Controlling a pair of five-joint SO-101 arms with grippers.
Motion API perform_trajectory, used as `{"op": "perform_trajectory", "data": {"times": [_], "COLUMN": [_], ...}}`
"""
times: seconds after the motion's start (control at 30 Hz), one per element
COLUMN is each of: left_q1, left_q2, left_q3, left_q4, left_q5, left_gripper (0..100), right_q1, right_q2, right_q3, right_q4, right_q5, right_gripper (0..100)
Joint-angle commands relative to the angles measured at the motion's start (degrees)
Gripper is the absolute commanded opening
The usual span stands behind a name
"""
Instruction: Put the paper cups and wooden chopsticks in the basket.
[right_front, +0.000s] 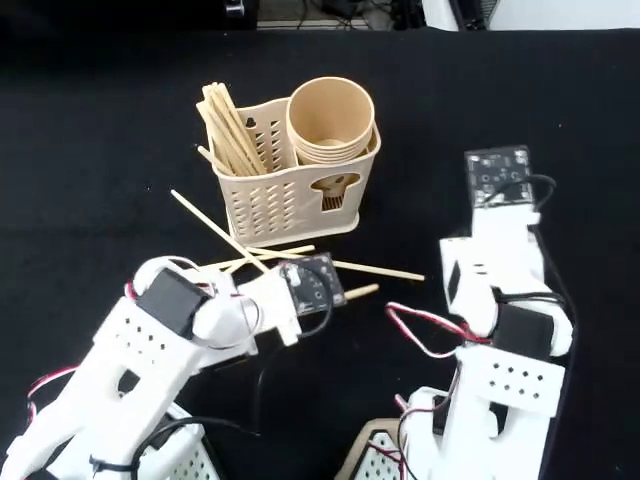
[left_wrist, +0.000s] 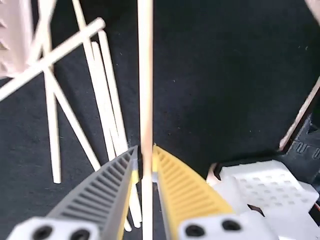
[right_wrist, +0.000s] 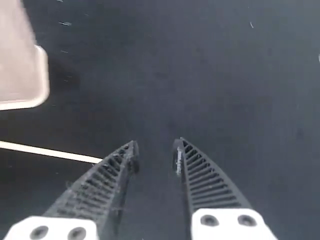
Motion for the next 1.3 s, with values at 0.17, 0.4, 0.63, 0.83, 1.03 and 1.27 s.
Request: {"op": "perform_trajectory", "data": {"times": [0.17, 0.4, 0.63, 0.83, 1.03, 1.27], "left_q1": [-8.48, -11.21, -11.65, -11.65, -11.82, -14.90], "left_q2": [-0.44, -0.44, -0.26, 0.09, 0.26, 1.58], "left_q3": [-17.54, -23.60, -24.31, -13.41, 7.08, 20.26], "left_q4": [-2.20, -12.84, -32.97, -57.76, -88.00, -108.13], "left_q5": [0.53, 7.03, 24.97, 40.00, 40.79, 40.79], "left_gripper": [3, 3, 3, 3, 3, 3], "right_q1": [7.38, 5.01, 3.16, 2.99, 2.99, 2.99], "right_q2": [-0.40, -0.40, -0.40, -0.40, -0.31, -0.31], "right_q3": [10.15, 21.49, 29.49, 30.90, 32.04, 32.04], "right_q4": [-6.68, -12.92, -20.04, -20.31, -22.42, -22.42], "right_q5": [0.18, 0.09, 0.00, 0.09, 0.09, 0.09], "right_gripper": [1.8, 1.4, 1.4, 1.4, 1.4, 1.4]}}
